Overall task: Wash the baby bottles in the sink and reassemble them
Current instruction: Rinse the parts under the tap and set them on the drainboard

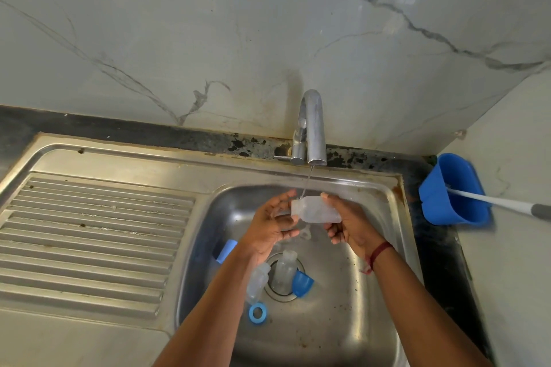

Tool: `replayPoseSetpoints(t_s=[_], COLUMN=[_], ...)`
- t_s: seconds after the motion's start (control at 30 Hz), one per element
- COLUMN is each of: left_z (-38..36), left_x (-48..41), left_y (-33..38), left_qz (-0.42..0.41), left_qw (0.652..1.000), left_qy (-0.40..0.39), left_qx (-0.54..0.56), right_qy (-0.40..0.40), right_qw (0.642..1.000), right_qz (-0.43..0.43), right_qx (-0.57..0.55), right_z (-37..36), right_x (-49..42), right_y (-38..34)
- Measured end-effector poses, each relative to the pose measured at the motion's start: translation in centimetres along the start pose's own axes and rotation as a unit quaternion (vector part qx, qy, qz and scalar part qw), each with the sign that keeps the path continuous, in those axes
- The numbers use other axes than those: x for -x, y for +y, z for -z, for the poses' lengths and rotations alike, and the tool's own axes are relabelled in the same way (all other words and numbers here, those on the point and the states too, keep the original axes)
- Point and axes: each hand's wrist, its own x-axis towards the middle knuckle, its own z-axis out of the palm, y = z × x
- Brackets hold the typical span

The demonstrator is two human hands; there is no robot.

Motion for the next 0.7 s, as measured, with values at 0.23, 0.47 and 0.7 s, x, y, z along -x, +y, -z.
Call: replayPoseSetpoints(t_s=[0.23, 0.47, 0.7], left_z=[-0.1, -1.6, -2.8], left_x=[0.4, 0.1, 1.5], left_y=[-0.3, -0.4, -0.1], left_qz=[0.016, 0.045, 0.137], left_qw=[0.999, 0.988, 0.974], left_qy=[0.047, 0.144, 0.178], left_qx=[0.014, 0.026, -0.013], right_qy=[-0.003, -0.046, -0.057], right_qw=[0.998, 0.987, 0.967], right_qz=[0.054, 0.148, 0.037], right_qx=[0.044, -0.047, -0.247], right_z=[-2.0, -3.6, -6.8], right_x=[0.4, -0.1, 0.1], right_y=[-1.1, -0.9, 0.0])
